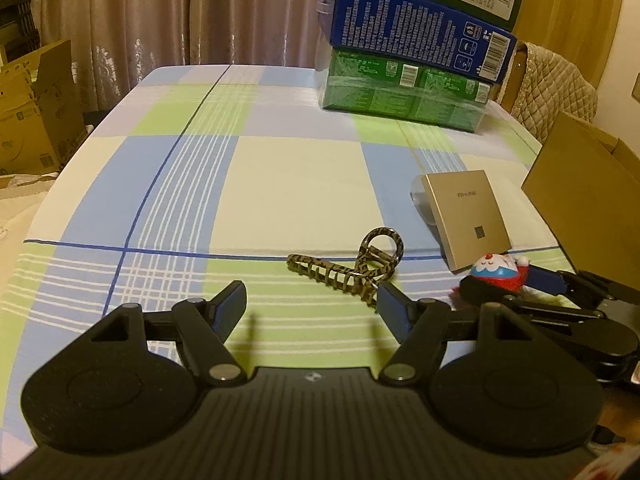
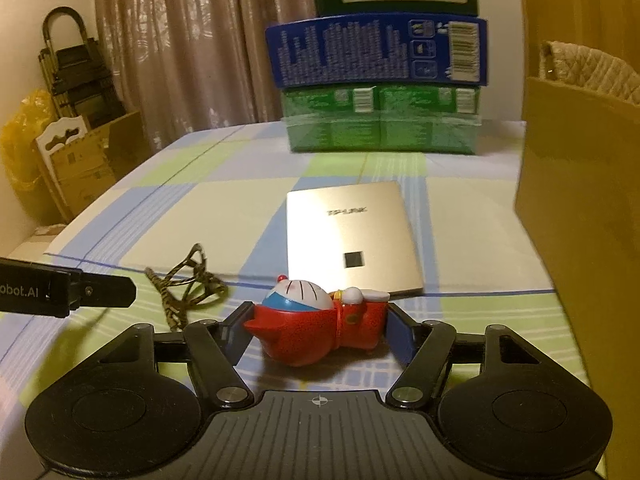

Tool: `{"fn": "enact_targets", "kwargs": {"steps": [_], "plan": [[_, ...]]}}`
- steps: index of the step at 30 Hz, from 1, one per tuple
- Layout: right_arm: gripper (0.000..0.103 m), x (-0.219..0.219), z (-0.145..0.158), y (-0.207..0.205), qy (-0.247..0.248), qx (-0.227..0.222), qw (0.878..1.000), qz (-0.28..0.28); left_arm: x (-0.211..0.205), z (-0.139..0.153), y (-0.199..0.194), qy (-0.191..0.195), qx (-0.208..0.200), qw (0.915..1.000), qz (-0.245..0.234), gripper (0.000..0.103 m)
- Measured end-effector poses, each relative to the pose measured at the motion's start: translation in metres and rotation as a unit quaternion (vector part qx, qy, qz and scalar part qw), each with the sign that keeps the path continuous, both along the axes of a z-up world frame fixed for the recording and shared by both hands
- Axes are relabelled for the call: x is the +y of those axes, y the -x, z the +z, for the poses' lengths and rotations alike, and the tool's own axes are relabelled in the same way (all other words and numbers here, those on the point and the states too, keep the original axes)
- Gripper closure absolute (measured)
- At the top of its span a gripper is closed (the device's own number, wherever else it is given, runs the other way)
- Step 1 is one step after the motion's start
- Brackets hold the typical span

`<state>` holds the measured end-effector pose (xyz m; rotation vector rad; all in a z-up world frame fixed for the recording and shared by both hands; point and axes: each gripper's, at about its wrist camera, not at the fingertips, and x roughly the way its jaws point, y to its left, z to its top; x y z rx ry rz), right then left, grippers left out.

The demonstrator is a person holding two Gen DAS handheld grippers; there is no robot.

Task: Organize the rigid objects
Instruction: 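Grasp the gold claw hair clip with the left tool while the right holds the figure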

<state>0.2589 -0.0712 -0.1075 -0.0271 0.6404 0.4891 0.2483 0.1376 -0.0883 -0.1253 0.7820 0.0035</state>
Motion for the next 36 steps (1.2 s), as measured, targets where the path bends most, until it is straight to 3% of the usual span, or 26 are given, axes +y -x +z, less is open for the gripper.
{"fn": "enact_targets", "kwargs": {"steps": [6, 9, 13, 19, 24, 31, 33, 36], "plan": [[0.038, -0.016, 0.013, -0.001, 0.02, 0.001, 0.999, -0.046, -0.005, -0.005, -0.011, 0.018, -0.003, 0.9998, -0.01, 0.033], [0.038, -0.023, 0.016, -0.002, 0.017, 0.005, 0.998, -0.058, -0.009, -0.009, -0.017, 0.045, 0.002, 0.9987, -0.023, 0.034], [0.038, -0.024, 0.019, -0.001, 0.015, 0.007, 0.998, -0.058, -0.02, -0.015, -0.025, 0.028, 0.01, 0.999, -0.035, 0.039], [0.038, -0.021, 0.018, -0.001, 0.016, 0.009, 0.998, -0.052, -0.024, -0.024, -0.032, 0.013, 0.018, 0.9991, -0.036, 0.061], [0.038, -0.023, 0.02, 0.001, 0.014, 0.013, 0.998, -0.052, -0.024, -0.022, -0.029, -0.004, 0.026, 0.9983, -0.052, 0.089], [0.038, -0.029, 0.023, 0.007, 0.012, 0.02, 0.998, -0.054, -0.019, -0.021, -0.019, -0.035, 0.034, 0.9973, -0.054, 0.088], [0.038, -0.031, 0.023, 0.009, 0.011, 0.022, 0.998, -0.056, -0.02, -0.02, -0.017, -0.044, 0.03, 0.997, -0.055, 0.076], [0.038, -0.034, 0.023, 0.01, 0.01, 0.025, 0.998, -0.06, -0.022, -0.019, -0.016, -0.043, 0.023, 0.9963, -0.071, 0.07]]}}
